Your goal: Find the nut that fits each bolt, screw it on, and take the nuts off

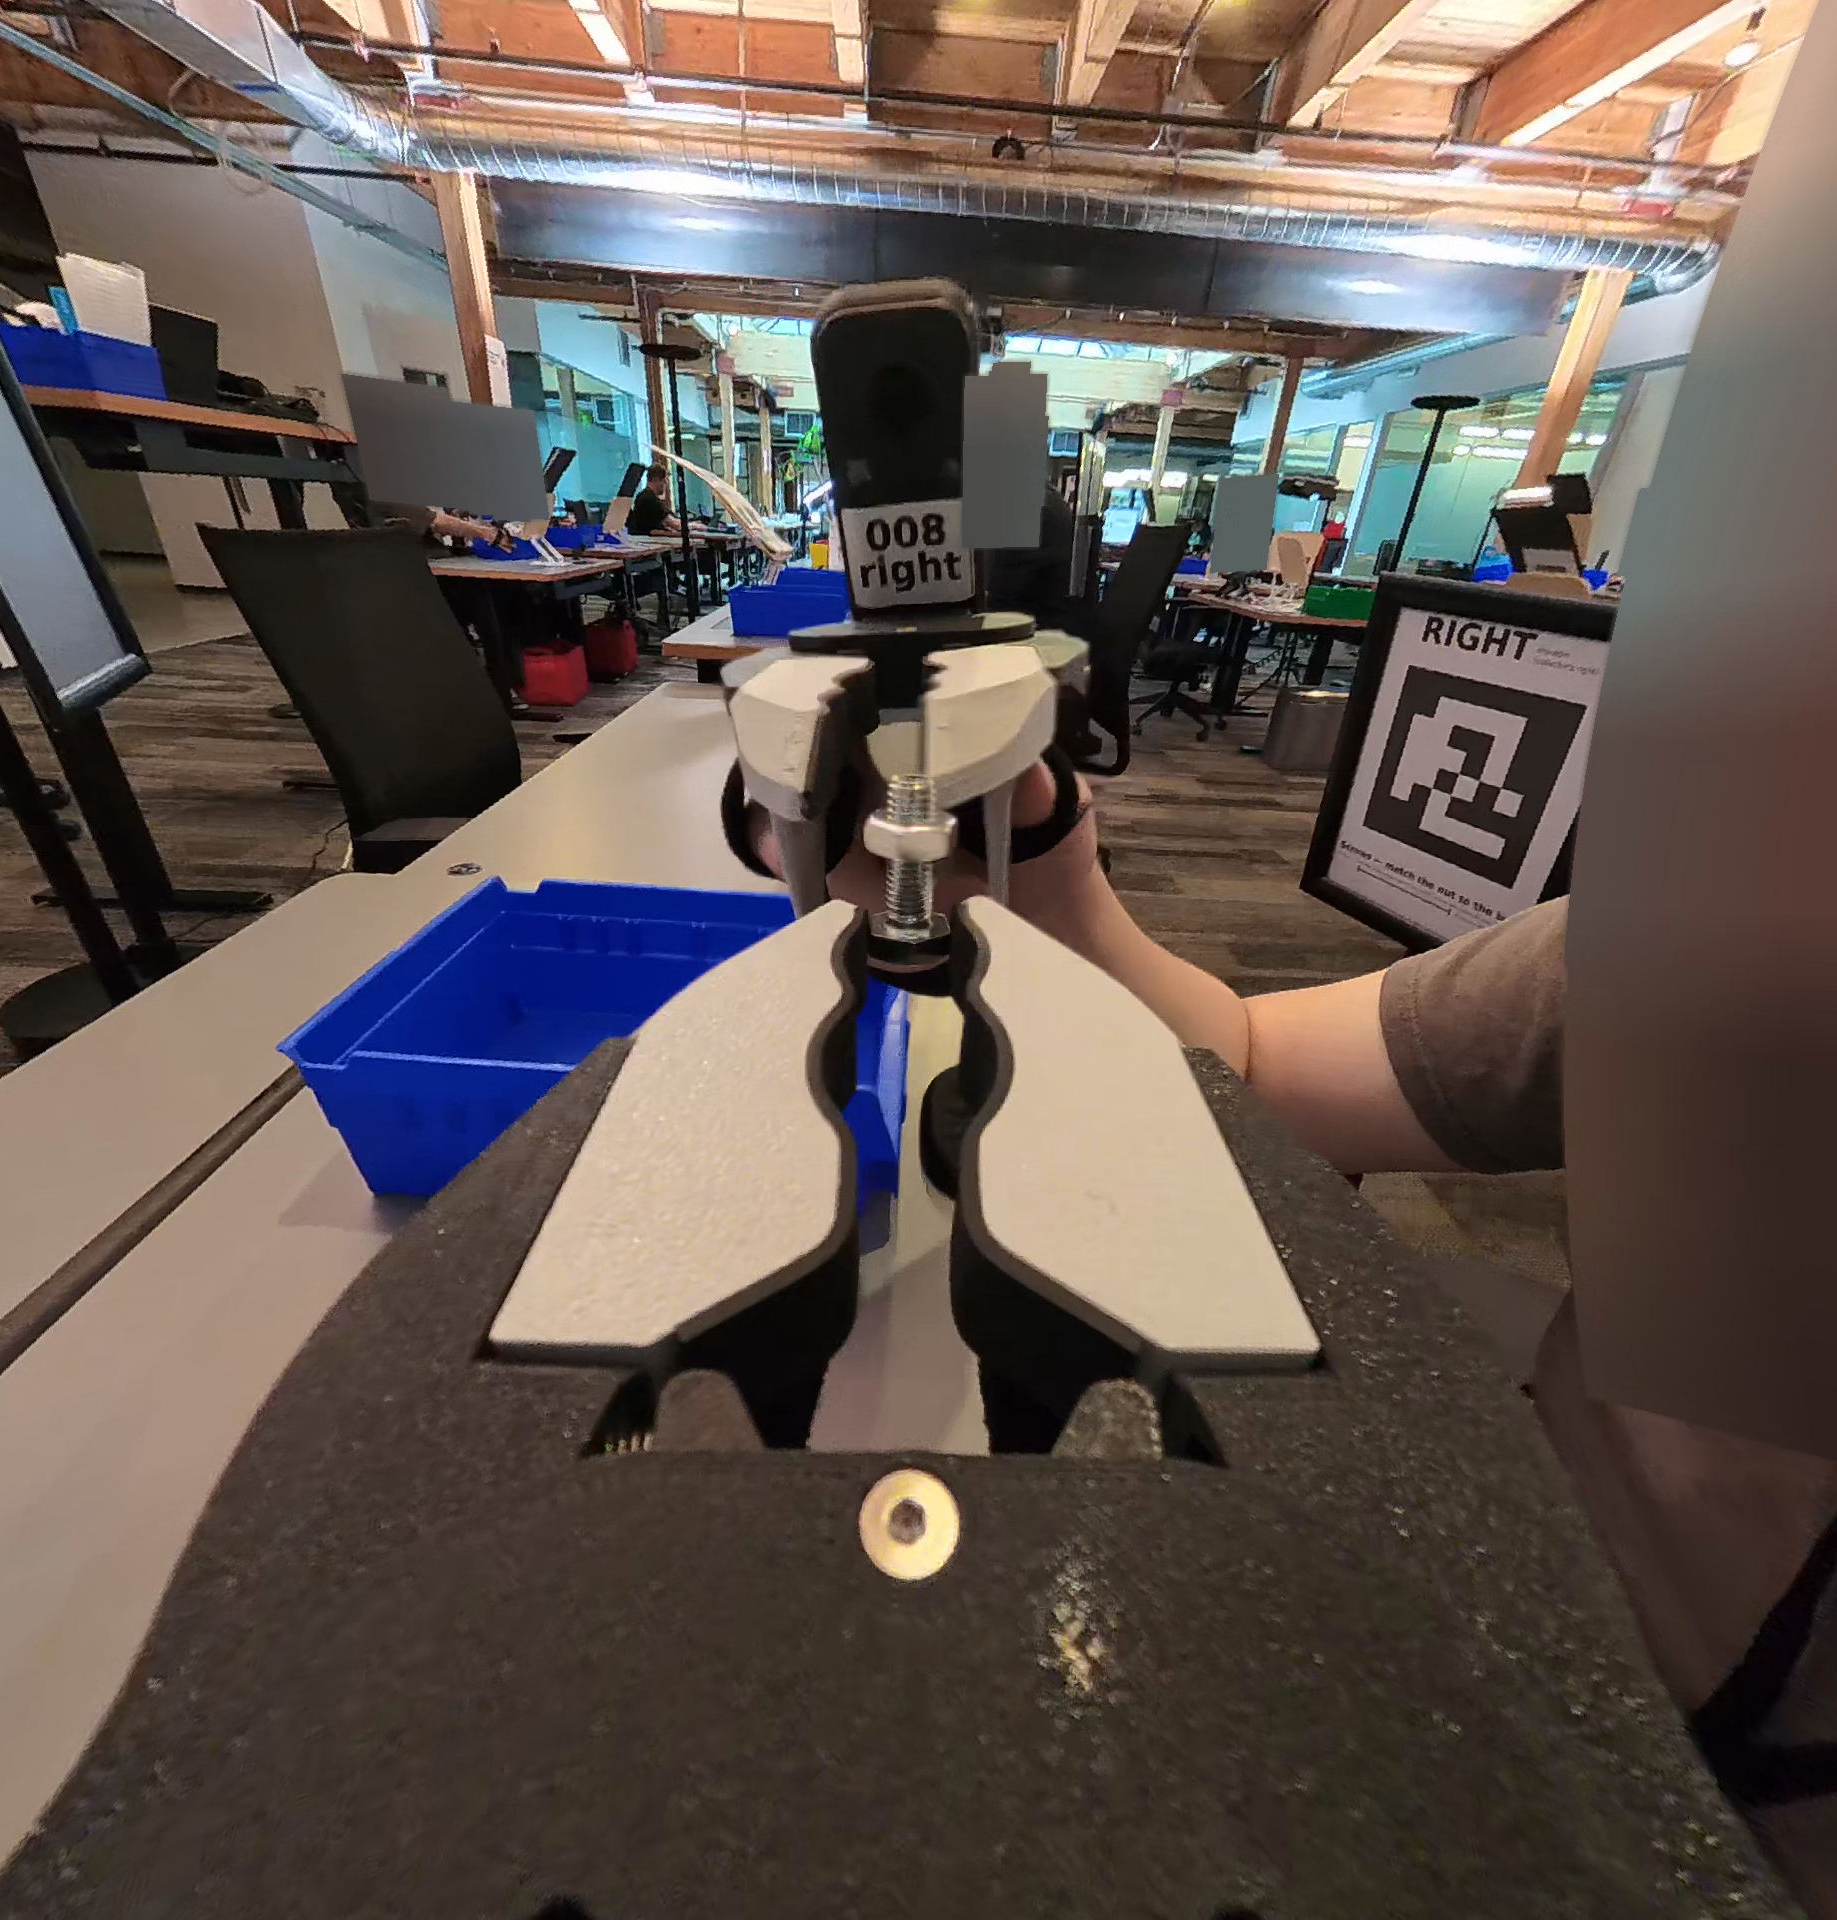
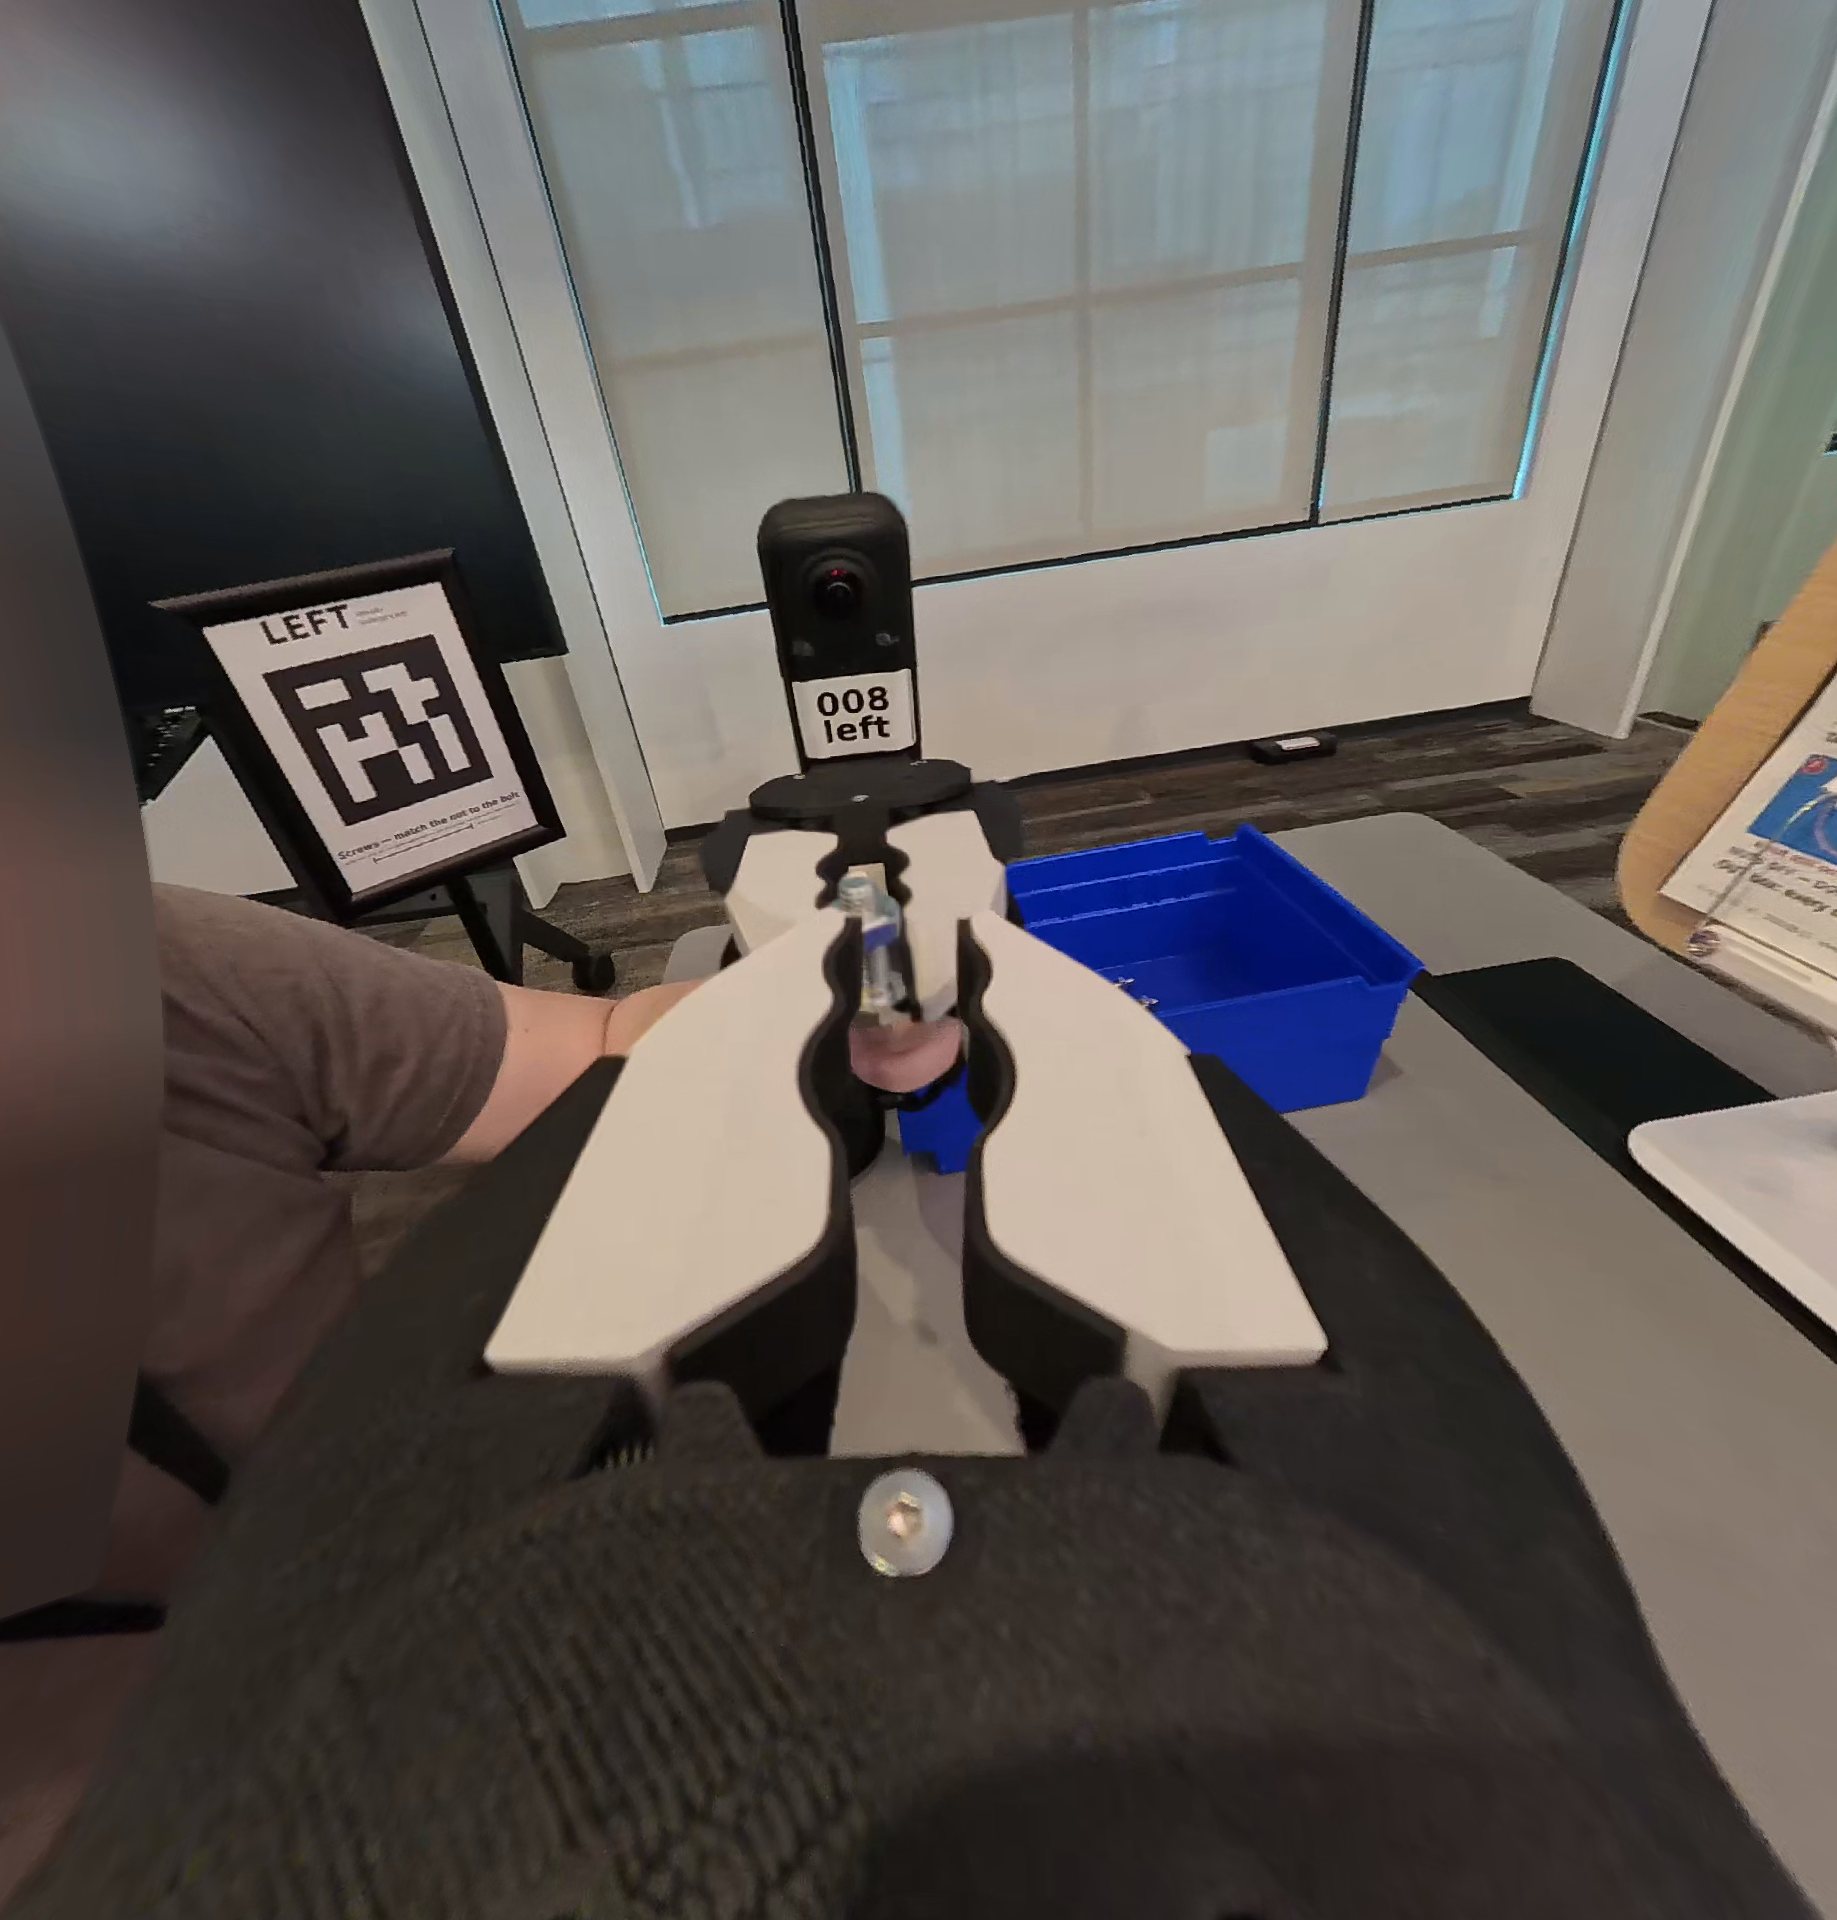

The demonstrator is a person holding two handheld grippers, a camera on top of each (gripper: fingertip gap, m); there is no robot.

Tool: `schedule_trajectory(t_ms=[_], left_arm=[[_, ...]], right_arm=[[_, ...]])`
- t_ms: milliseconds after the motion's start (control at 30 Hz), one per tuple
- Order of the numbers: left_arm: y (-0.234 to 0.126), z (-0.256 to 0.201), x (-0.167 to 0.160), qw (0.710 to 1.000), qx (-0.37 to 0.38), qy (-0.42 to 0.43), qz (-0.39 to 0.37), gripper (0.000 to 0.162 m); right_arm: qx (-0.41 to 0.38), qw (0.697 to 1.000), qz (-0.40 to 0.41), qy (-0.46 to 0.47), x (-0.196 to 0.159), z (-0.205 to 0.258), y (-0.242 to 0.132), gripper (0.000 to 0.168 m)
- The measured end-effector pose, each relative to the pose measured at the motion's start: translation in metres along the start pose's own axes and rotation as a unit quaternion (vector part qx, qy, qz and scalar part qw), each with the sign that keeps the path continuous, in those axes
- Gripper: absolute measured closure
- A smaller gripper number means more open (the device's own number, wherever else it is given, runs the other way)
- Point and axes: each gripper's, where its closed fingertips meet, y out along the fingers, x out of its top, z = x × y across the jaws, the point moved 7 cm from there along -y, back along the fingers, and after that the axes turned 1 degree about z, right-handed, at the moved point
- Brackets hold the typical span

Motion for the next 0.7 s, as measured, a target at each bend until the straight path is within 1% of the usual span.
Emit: schedule_trajectory(t_ms=[67,167,267,367,467,600,700], left_arm=[[-0.002,0.0,0.002,1.0,-0.002,-0.005,-0.008,0.148],[-0.001,-0.001,0.002,1.0,0.0,0.0,-0.004,0.148],[0.0,-0.002,0.002,1.0,-0.002,0.001,-0.004,0.148],[-0.001,-0.003,0.004,1.0,-0.004,-0.001,-0.01,0.148],[-0.001,-0.003,0.003,1.0,-0.001,0.003,-0.006,0.148],[0.002,-0.004,0.001,1.0,-0.002,0.001,-0.004,0.148],[0.0,-0.003,0.003,1.0,-0.004,-0.001,-0.01,0.148]], right_arm=[[-0.002,1.0,-0.003,-0.003,0.002,0.0,-0.004,0.151],[0.013,1.0,-0.001,-0.002,0.002,0.008,0.003,0.15],[0.0,1.0,0.008,-0.007,-0.001,0.009,0.007,0.149],[-0.008,1.0,0.001,-0.003,0.002,0.005,0.001,0.153],[-0.001,1.0,0.007,-0.012,0.003,0.01,0.002,0.152],[-0.014,0.999,0.017,-0.026,0.0,0.013,0.009,0.152],[-0.02,0.999,0.009,-0.023,0.003,0.008,0.002,0.154]])
